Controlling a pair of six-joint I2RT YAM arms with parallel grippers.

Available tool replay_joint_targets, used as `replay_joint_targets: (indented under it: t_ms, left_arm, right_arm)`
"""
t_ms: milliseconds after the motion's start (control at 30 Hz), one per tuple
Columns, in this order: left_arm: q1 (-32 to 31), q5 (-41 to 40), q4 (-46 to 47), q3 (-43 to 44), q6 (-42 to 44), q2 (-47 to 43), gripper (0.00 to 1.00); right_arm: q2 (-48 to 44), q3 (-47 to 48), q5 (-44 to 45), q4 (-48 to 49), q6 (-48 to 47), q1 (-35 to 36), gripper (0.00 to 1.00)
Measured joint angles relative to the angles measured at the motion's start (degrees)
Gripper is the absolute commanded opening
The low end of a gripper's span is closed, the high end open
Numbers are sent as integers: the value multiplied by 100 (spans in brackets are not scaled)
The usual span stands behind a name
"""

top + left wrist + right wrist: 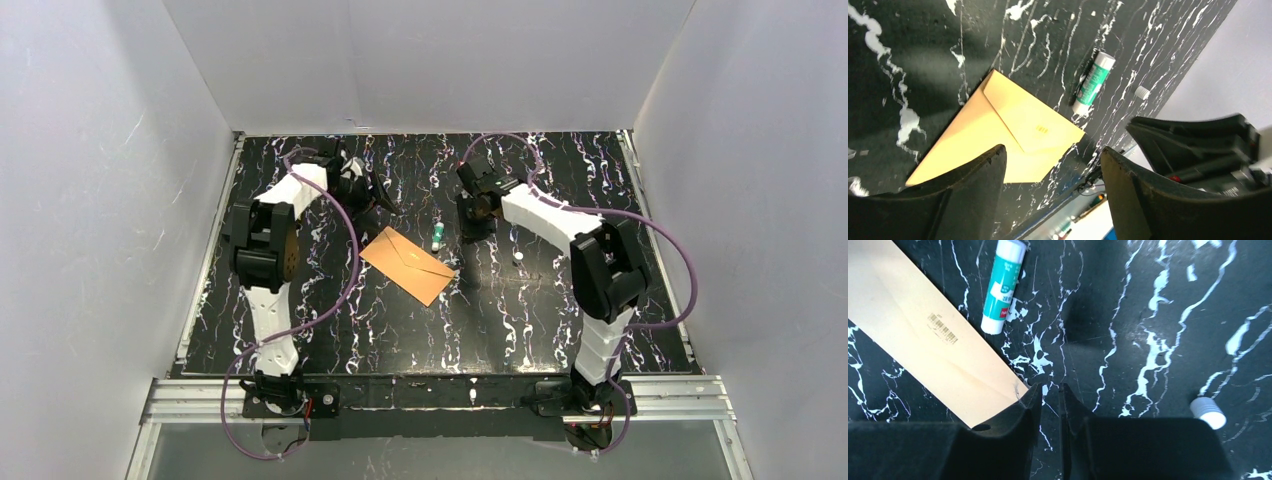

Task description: Place the letter into the envelope and seal it

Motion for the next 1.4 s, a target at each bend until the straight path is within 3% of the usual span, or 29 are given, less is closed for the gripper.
replay_joint_targets:
  t_ms: [200, 467, 667, 1167, 1267, 1400]
  left_arm:
    - [-2, -691, -304, -74, 402, -903, 80]
    - [0, -1770, -479, -564, 754, -2186, 86]
    - [0, -2166, -496, -595, 837, -2299, 86]
    - [2, -2199, -527, -595, 826, -2223, 86]
    - [4, -2288, -568, -590, 815, -2223, 86]
    - [17, -2614, -688, -542, 782, -2223, 87]
  right_arm:
    - [369, -39, -411, 46, 61, 33, 25]
    - [616, -127, -855, 153, 103, 66, 21]
    - [743, -271, -922, 127, 59, 166, 20]
    - [767, -251, -885, -68, -105, 503, 20]
    - [767, -46, -404, -348, -142, 549, 29]
    - [647, 306, 433, -328, -85, 555, 55]
